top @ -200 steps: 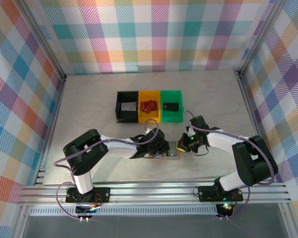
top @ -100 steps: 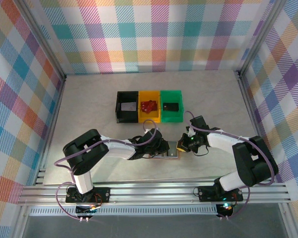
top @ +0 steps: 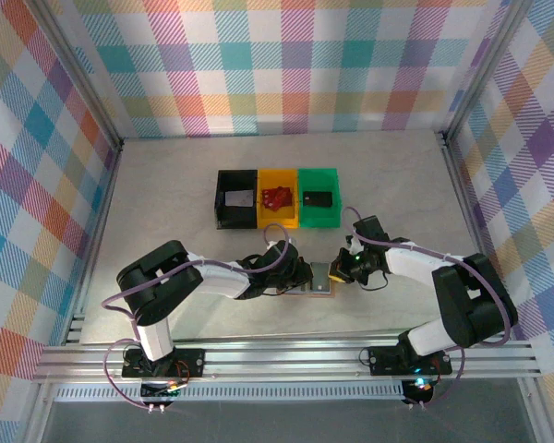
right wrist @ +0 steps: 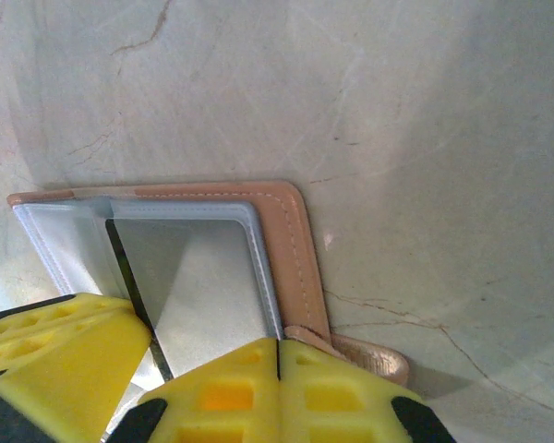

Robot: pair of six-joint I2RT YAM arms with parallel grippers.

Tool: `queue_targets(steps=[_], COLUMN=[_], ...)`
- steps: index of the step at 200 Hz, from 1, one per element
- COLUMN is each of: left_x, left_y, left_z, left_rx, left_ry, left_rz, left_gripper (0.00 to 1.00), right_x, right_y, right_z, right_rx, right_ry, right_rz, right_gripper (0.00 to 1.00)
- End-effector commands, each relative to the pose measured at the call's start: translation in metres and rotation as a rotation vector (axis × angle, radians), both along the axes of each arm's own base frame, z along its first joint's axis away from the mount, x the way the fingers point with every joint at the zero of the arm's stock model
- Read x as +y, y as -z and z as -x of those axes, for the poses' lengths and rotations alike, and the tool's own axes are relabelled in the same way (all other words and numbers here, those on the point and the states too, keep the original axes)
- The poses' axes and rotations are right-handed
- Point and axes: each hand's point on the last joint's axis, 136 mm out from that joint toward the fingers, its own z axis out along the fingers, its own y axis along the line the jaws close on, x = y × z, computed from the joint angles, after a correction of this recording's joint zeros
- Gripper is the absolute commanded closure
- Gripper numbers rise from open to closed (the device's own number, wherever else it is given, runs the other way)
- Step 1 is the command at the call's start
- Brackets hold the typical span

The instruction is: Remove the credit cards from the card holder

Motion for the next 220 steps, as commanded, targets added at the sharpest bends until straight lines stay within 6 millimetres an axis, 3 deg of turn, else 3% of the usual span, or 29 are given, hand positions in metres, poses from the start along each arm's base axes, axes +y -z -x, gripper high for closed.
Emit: queue_targets(steps=[1, 83, 121, 137, 220], left_x=[-0.014, -0.021, -0.019, -0.019, 0.003], left_y=[-0.026, -0.029, -0.03, -0.031, -0.023], left_z=[-0.004, -0.002, -0.001, -0.001, 0.001], left_rx=[-0.043, -0.047, -0.052, -0.054, -0.055], left_ry=[0.022, 0.046, 0.049, 0.051, 0.007], left_rz=[0.104, 0.144, 0.145, 0.146, 0.089], left_gripper=[0.9, 0.89, 1.0, 1.0, 1.0], right_x=[-0.006, -0.005, -0.005, -0.006, -0.011], right_y=[0.009, 0.008, 0.008, 0.009, 0.013], right_z=[0.015, 0.014, 0.014, 0.015, 0.016], right_rx=[0.051, 0.047, 0.046, 0.05, 0.059], right_ry=[-0.005, -0.006, -0.005, -0.005, 0.006], right_rz=[0.019, 0.013, 0.015, 0.018, 0.055], right_gripper=[1.0, 1.0, 1.0, 1.0, 1.0])
